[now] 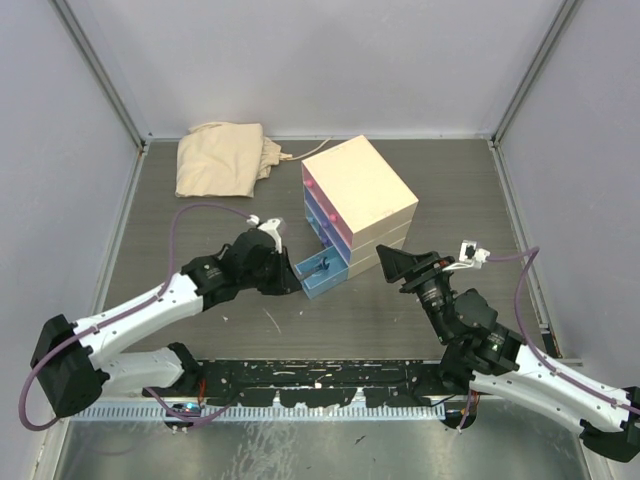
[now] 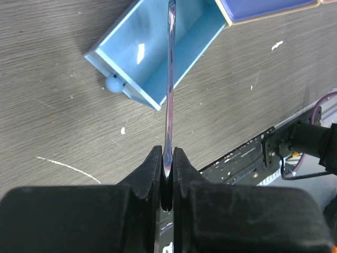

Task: Sort the tools into containers
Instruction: Place the wrench in the drawer.

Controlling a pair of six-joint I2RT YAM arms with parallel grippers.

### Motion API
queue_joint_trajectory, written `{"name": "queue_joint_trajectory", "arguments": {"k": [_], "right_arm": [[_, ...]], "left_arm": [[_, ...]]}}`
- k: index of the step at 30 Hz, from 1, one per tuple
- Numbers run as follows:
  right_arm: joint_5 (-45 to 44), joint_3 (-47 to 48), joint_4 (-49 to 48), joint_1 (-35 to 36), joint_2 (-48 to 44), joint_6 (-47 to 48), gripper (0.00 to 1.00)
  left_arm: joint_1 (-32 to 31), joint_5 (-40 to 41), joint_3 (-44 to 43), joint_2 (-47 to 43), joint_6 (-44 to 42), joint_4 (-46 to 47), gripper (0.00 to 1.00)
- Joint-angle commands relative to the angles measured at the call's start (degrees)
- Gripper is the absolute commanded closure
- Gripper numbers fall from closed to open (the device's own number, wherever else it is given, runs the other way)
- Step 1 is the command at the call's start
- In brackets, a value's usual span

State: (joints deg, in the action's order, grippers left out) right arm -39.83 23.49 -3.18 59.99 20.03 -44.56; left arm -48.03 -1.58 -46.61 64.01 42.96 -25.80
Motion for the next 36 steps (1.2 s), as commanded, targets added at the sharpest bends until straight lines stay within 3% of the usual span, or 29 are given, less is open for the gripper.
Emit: {"name": "queue_joint_trajectory", "arguments": {"k": [1, 30, 33, 36], "right_arm": [[-1.8, 1.4, 0.3, 0.0, -1.1, -1.3, 0.31], [-1.7, 0.1, 3.8, 0.0, -2.7, -5.2, 0.31], [-1.6, 0.2, 4.1, 0.0, -2.7, -5.3, 0.31], [-1.5, 0.2, 4.1, 0.0, -3.0, -5.3, 0.31]], "left_arm": [[0.4, -4.0, -3.8, 0.8, -0.5, 5.5, 1.0], [5.7, -11.9, -10.5, 21.5, -2.7, 17.2, 0.99], [6.0, -12.3, -10.8, 23.0, -2.8, 17.8, 0.91], [6.1, -12.3, -10.4, 23.3, -2.8, 18.1, 0.74]]}}
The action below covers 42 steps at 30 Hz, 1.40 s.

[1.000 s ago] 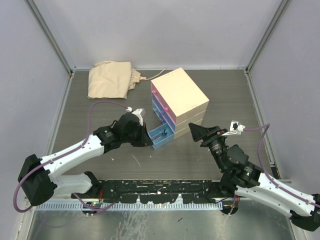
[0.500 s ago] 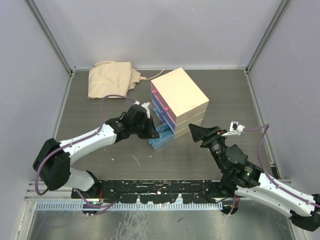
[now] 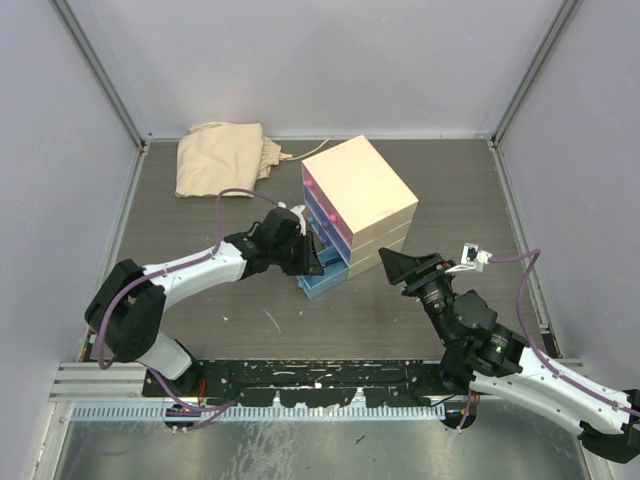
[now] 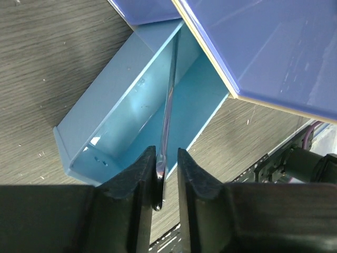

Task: Sort the tools into containers
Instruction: Place the wrench in the drawer, then close the drawer in the storage box.

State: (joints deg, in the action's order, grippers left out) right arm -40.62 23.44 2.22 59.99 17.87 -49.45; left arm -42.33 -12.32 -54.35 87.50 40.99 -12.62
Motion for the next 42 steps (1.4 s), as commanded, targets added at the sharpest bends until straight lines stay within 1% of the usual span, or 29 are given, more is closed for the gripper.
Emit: {"name": "queue_joint_trajectory", "arguments": {"k": [1, 6, 10, 14, 18, 21, 25, 30, 34, 38, 42], "right_arm": [[-0.8, 0.2, -1.3, 0.0, -0.9, -0.4, 0.31], [-0.9, 0.1, -1.3, 0.0, -0.7, -0.6, 0.31], [-0.8, 0.0, -1.3, 0.0, -0.4, -0.7, 0.31], [-0.7, 0.0, -1.3, 0.0, 0.0, -0.6, 0.31], [-0.8, 0.6, -0.9, 0.0, 0.8, 0.9, 0.31], [-1.1, 3.0, 1.8, 0.0, 2.7, 3.1, 0.31], [-1.5, 7.7, 6.7, 0.0, 6.7, 5.2, 0.31], [-0.7, 8.6, 6.9, 0.0, 9.2, 5.5, 0.31], [-0.1, 8.4, 6.7, 0.0, 9.7, 5.0, 0.31], [0.4, 7.9, 6.7, 0.0, 9.6, 4.2, 0.31], [0.5, 7.3, 6.7, 0.0, 9.4, 3.6, 0.31]], "left_arm": [[0.5, -1.4, -2.6, -0.2, -0.8, 5.0, 0.69], [0.7, -1.0, -2.7, -0.7, -1.2, 4.5, 0.6], [0.8, -0.4, -3.3, -2.1, -2.0, 3.1, 0.56], [1.1, 1.5, -4.8, -4.4, -3.9, -0.3, 0.54], [1.3, 4.2, -5.8, -7.8, -6.7, -3.4, 0.48], [1.4, 5.8, -5.4, -10.6, -8.2, -5.0, 0.47], [1.4, 5.1, -2.4, -13.0, -9.7, -4.2, 0.49], [0.8, 3.4, -1.1, -10.8, -11.3, -4.9, 0.5], [-0.1, 6.7, -1.5, -9.7, -14.5, -6.8, 0.36], [-0.2, 7.6, -1.9, -9.3, -18.0, -7.9, 0.23], [-0.6, 8.1, -2.4, -8.1, -20.1, -9.3, 0.19]]}}
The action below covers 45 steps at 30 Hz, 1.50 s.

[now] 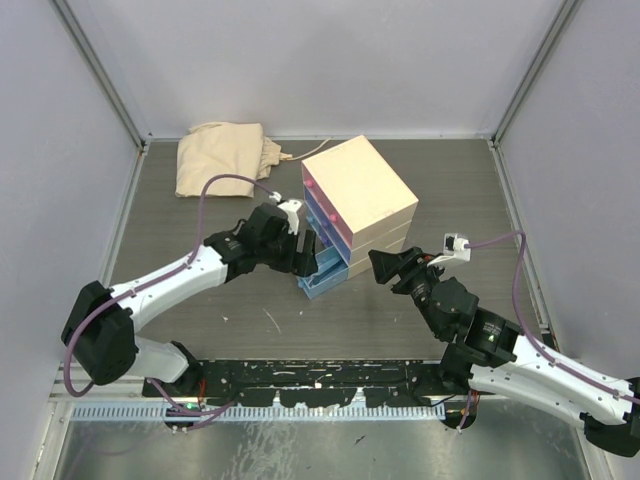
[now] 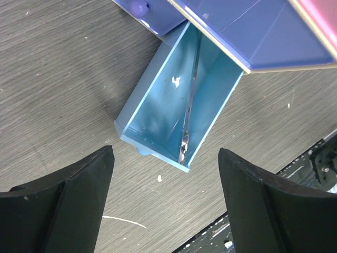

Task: Sort the tools into containers
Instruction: Close the drawer in the storage box.

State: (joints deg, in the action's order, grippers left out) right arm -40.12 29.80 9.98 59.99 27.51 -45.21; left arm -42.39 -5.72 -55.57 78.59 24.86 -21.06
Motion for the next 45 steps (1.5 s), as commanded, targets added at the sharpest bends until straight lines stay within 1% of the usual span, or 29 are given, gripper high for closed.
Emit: {"name": "queue_joint_trajectory", "arguments": {"k": [1, 7, 11, 18, 24, 30, 32, 39, 40, 42, 45], "right_arm": [[0.0, 0.8, -1.1, 0.0, -0.3, -0.8, 0.31], [0.2, 0.2, -1.1, 0.0, -0.6, -1.9, 0.31], [0.6, 0.1, -1.2, 0.0, -0.4, -2.4, 0.31], [0.8, -0.5, -1.3, 0.0, -0.7, -3.3, 0.31], [0.6, -1.0, -1.3, 0.0, -1.2, -3.9, 0.31], [1.0, -1.2, -1.3, 0.0, -1.1, -4.6, 0.31], [1.3, -1.4, -1.3, 0.0, -1.0, -5.0, 0.31], [1.6, -1.9, -1.7, 0.0, -0.8, -5.4, 0.31], [1.6, -1.9, -1.7, 0.0, -0.9, -5.4, 0.31], [1.6, -2.0, -1.7, 0.0, -0.9, -5.4, 0.31], [1.7, -2.1, -1.7, 0.0, -1.0, -5.6, 0.31]], "left_arm": [[-0.7, 1.4, -1.2, 1.2, -4.1, -0.9, 0.18], [-1.9, 0.6, -0.4, 4.0, -3.7, 1.3, 0.17], [-1.9, 0.6, -0.4, 5.3, -3.9, 2.7, 0.19], [-2.0, -0.7, -1.5, 7.8, -4.6, 2.8, 0.3], [-2.0, 0.0, -1.1, 8.4, -4.4, 2.4, 0.46], [-2.0, 1.0, -1.5, 8.4, -3.6, 2.4, 0.58], [-1.9, 1.0, -1.8, 8.6, -3.3, 2.4, 0.59], [-1.9, 1.2, -2.3, 7.2, -2.4, 2.3, 0.53], [-1.8, 1.2, -2.5, 6.7, -2.2, 2.2, 0.49], [-1.8, 1.1, -2.8, 5.1, -1.6, 2.2, 0.36], [-1.8, 0.7, -2.8, 2.5, -1.0, 2.7, 0.26]]}}
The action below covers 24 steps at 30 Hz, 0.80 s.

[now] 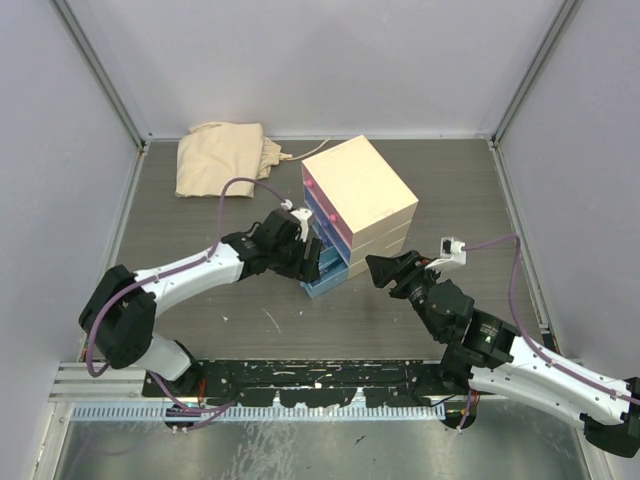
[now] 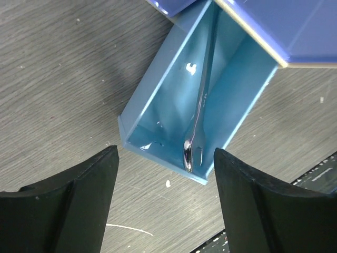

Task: Sort the tools into containers
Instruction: Close the drawer in the storage box.

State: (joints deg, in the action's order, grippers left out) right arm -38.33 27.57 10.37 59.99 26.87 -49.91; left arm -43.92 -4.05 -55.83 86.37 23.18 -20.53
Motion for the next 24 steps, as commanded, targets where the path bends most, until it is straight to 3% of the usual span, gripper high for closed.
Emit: {"name": "queue_joint_trajectory", "arguments": {"k": [1, 7, 19, 24], "right_arm": [[-0.1, 0.1, -2.1, 0.0, -0.3, -0.9, 0.31], [0.1, -0.1, -2.1, 0.0, 0.0, -1.3, 0.31], [0.3, -0.2, -2.1, 0.0, -0.2, -1.6, 0.31], [0.2, 0.0, -2.1, 0.0, 0.3, -1.6, 0.31]], "left_arm": [[-0.2, -0.8, -2.6, -6.0, 0.8, 2.3, 0.25], [0.7, 1.6, -2.7, -7.8, 1.2, 1.1, 0.25], [0.6, 8.9, -4.7, -3.6, 0.7, -3.7, 0.31], [0.5, 8.3, -5.6, -1.6, -0.5, -3.9, 0.33]]}}
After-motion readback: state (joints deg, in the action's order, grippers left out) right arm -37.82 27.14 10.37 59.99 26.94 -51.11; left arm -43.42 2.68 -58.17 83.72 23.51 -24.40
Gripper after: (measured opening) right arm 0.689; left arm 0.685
